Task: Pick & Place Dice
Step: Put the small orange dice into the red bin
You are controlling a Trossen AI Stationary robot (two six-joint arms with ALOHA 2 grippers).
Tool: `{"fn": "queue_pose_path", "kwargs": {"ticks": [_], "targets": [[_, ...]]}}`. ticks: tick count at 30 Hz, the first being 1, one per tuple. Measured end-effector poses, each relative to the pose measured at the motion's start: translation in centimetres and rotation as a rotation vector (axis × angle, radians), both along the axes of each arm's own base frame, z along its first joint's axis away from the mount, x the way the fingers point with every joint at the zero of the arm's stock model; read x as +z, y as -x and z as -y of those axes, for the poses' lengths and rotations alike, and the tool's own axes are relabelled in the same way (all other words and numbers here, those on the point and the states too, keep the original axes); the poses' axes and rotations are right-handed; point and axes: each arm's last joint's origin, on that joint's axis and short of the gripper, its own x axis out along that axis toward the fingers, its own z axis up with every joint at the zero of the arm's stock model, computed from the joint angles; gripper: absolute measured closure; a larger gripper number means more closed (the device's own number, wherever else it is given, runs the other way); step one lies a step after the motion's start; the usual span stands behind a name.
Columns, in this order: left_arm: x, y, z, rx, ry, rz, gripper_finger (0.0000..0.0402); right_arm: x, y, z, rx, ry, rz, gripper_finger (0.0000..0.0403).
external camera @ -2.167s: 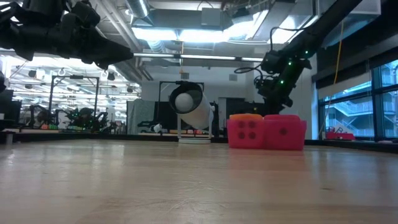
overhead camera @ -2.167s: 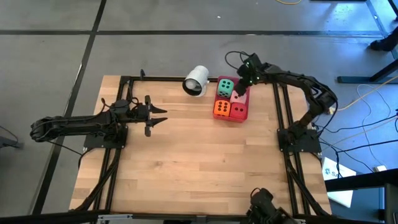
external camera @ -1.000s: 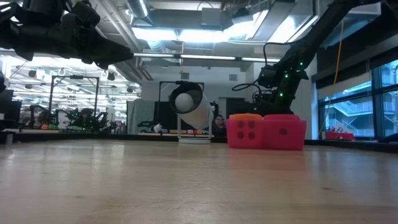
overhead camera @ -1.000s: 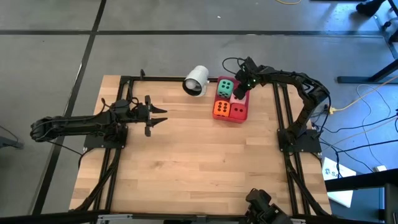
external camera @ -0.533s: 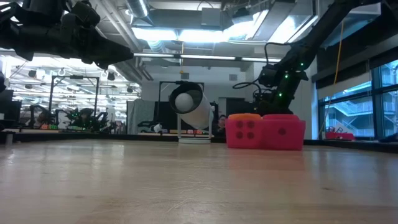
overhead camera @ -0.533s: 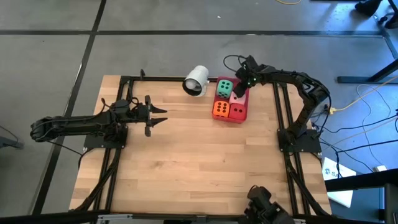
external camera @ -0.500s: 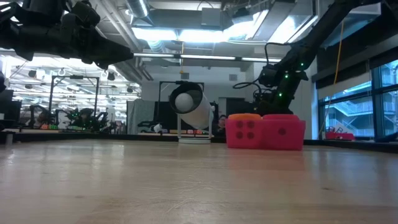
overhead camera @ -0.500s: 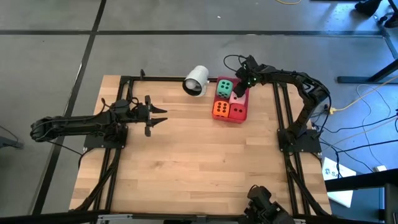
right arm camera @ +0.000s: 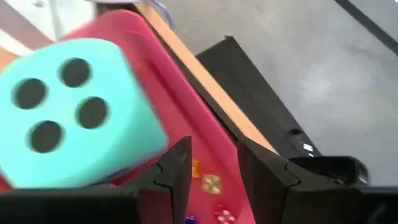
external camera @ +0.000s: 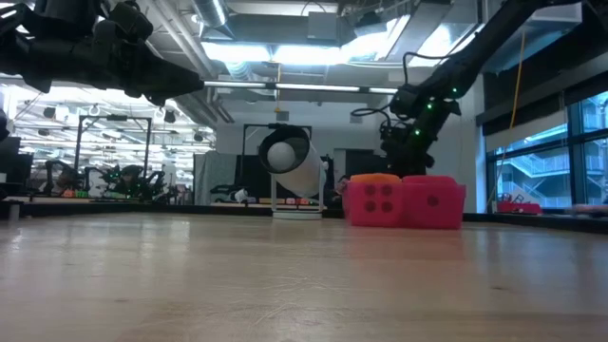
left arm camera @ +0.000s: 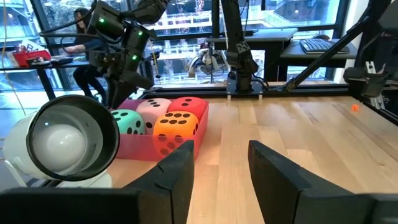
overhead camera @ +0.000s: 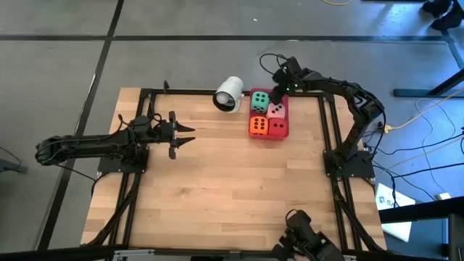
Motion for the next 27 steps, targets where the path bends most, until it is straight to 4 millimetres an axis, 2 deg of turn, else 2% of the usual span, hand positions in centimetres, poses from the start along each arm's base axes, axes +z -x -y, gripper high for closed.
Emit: {"fn": "queue_pose_path", "kwargs": {"ticks": [7, 17, 20, 23, 27], "targets": [[0.0, 0.0, 0.0, 0.000, 0.000, 0.000, 0.0258, 1.3, -0.9, -0.3, 0.040, -0.034, 0.037, 0.0272], [0.0, 0.0, 0.0, 0.000, -0.001, 0.000, 0.0258, 5.5, -1.7, -2.4, 0.066, -0.001, 0.173, 0.0272], [0.0, 0.0, 0.0, 0.000, -0.001, -0.001, 0.0258, 7.1, -1.9, -3.7, 0.077, 0.028, 0.221, 0.0272], [0.0, 0.0, 0.0, 0.000, -0.004, -0.001, 0.0258, 8.7, -1.7, -5.8, 0.104, 0.105, 0.328, 0.0272], [0.0, 0.0, 0.0, 0.000, -0.004, -0.001, 0.0258, 9.9, -0.1, -9.4, 0.131, 0.188, 0.466, 0.0272]]}}
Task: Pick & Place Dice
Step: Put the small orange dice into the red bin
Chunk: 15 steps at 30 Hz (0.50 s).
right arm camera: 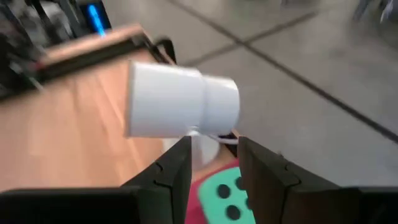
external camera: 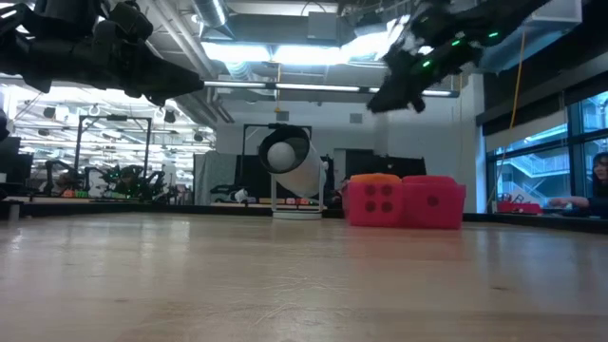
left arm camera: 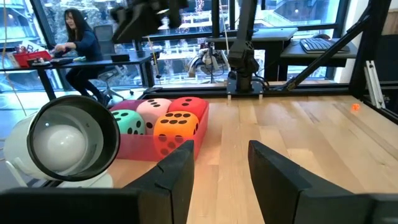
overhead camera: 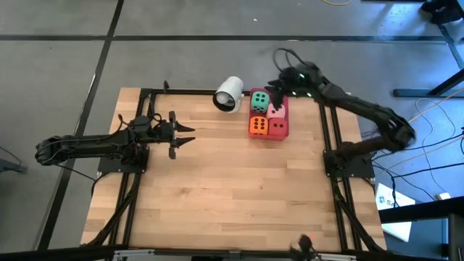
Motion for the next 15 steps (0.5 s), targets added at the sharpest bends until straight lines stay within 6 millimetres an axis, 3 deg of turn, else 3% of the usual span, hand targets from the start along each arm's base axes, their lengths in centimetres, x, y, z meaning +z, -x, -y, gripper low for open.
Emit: {"fn": "queue_pose_path", "kwargs": {"ticks": [6, 15], "targets": [[0.0, 0.0, 0.0, 0.000, 0.001, 0.000, 0.0258, -0.1, 3.9, -6.1, 0.077, 0.008, 0.190, 0.0272], [0.0, 0.0, 0.0, -0.005, 0.082, 0.015, 0.0258, 0.7, 8.4, -13.9, 0.459, -0.036, 0.488, 0.0272]]}}
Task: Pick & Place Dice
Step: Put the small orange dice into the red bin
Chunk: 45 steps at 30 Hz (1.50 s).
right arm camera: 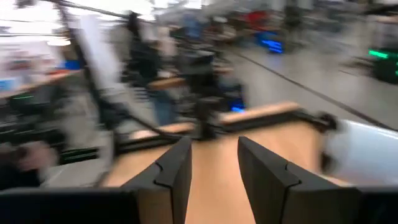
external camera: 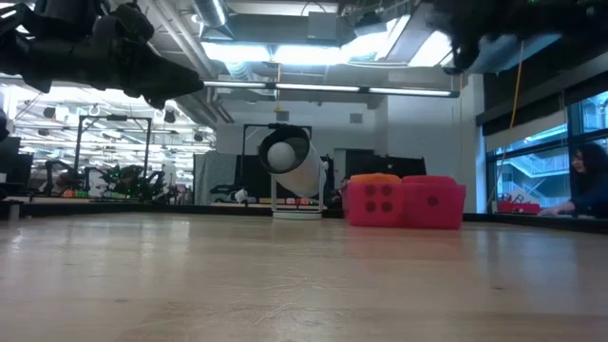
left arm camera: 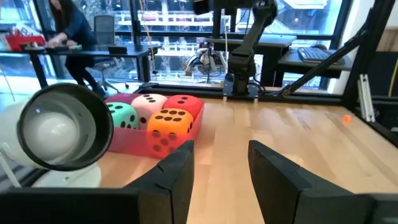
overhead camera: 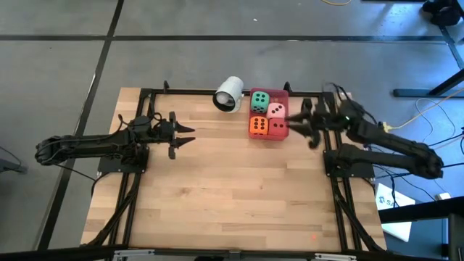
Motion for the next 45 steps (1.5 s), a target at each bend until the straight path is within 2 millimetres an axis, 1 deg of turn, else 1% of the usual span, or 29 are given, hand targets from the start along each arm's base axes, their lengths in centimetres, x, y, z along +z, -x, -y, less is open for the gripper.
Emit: {"fn": "queue_pose_path", "kwargs": {"ticks": [4, 7, 16, 19, 22, 26, 30, 34, 38, 42, 45], "targets": [[-0.1, -0.1, 0.0, -0.023, 0.046, -0.002, 0.0258, -0.2, 1.3, -2.6, 0.137, 0.022, 0.085, 0.0272], [-0.3, -0.3, 0.0, -0.026, 0.077, -0.013, 0.0258, -1.1, 1.8, -4.0, 0.178, -0.003, 0.109, 0.0272], [-1.0, -1.0, 0.6, -0.079, 0.157, -0.054, 0.0258, -4.6, 1.7, -7.7, 0.267, -0.094, 0.176, 0.0272], [-1.0, -1.3, 1.1, -0.109, 0.184, -0.052, 0.0258, -5.9, 1.7, -8.9, 0.263, -0.110, 0.131, 0.0272], [-0.8, -1.5, 1.5, -0.143, 0.208, -0.030, 0.0258, -6.6, 1.7, -10.1, 0.279, -0.150, 0.085, 0.0272], [-0.5, -1.8, 2.2, -0.194, 0.213, 0.006, 0.0258, -7.6, 1.5, -12.0, 0.312, -0.205, -0.016, 0.0272], [-0.1, -2.2, 2.8, -0.226, 0.198, 0.058, 0.0258, -9.1, 1.1, -13.6, 0.303, -0.256, -0.133, 0.0272], [0.4, -2.5, 3.2, -0.209, 0.187, 0.120, 0.0258, -10.3, 0.7, -14.4, 0.295, -0.306, -0.227, 0.0272], [0.7, -2.8, 3.6, -0.205, 0.183, 0.168, 0.0258, -11.3, 0.3, -14.6, 0.241, -0.348, -0.290, 0.0272], [0.7, -3.1, 3.8, -0.195, 0.185, 0.186, 0.0258, -11.7, 0.0, -14.6, 0.211, -0.288, -0.299, 0.0272], [0.4, -3.4, 3.7, -0.134, 0.193, 0.175, 0.0258, -11.7, -0.1, -14.5, 0.270, -0.222, -0.301, 0.0272]]}}
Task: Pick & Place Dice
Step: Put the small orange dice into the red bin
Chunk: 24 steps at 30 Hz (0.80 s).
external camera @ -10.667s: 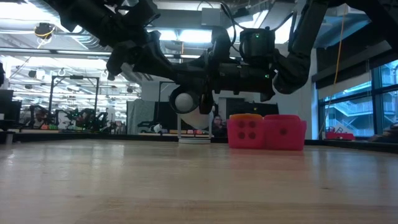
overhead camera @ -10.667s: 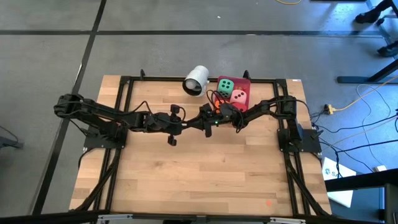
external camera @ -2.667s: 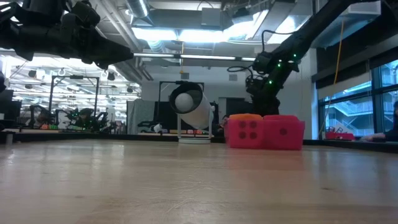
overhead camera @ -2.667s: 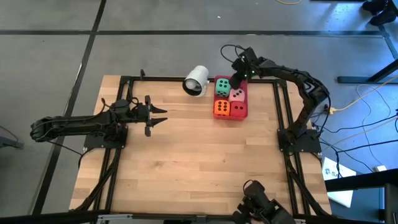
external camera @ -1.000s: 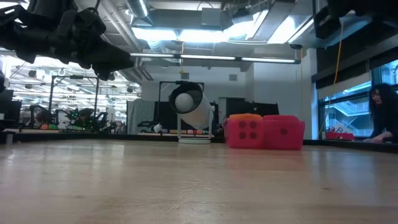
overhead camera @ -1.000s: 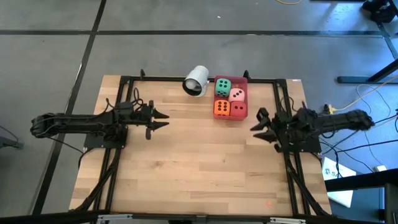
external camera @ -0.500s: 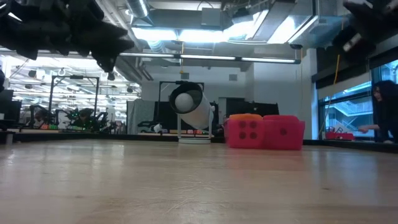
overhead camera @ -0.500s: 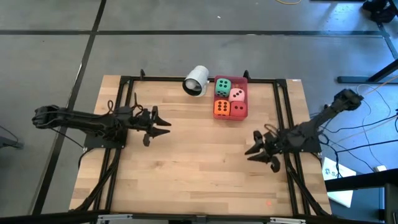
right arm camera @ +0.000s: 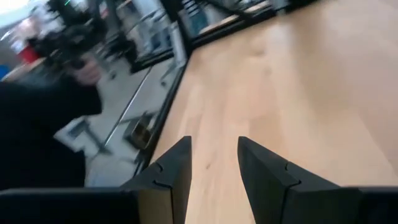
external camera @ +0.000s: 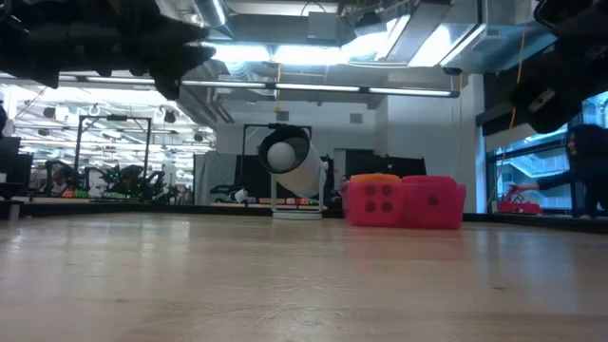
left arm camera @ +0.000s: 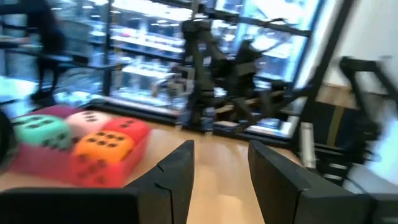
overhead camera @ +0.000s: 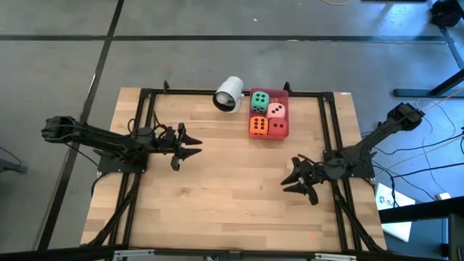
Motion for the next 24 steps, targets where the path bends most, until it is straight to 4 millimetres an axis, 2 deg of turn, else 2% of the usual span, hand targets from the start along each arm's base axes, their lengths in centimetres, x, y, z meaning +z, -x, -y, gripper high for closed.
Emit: {"fn": "queue_pose_path", "kwargs": {"ticks": [3, 6, 11, 14, 18, 24], "targets": [[-0.4, -0.2, -0.3, 0.084, 0.037, -0.021, 0.0258, -0.1, 0.1, -0.1, 0.100, 0.009, -0.025, 0.0272], [-0.8, -0.5, -0.4, 0.137, 0.087, -0.044, 0.0258, -0.2, 0.2, -0.6, 0.175, 0.016, -0.163, 0.0272], [-1.2, -1.2, -0.5, 0.134, 0.106, -0.033, 0.0258, 2.2, 0.7, -2.9, 0.257, 0.170, -0.410, 0.0272], [-1.3, -1.6, -0.5, 0.132, 0.113, 0.003, 0.0258, 4.1, 0.8, -4.7, 0.278, 0.302, -0.502, 0.0272], [-1.4, -2.7, -0.3, 0.113, 0.125, 0.025, 0.0258, 5.5, 1.0, -8.1, 0.342, 0.426, -0.598, 0.0272], [-1.5, -5.3, 0.6, 0.072, 0.124, 0.001, 0.0258, 4.4, 2.2, -13.0, 0.435, 0.544, -0.724, 0.0272]]}}
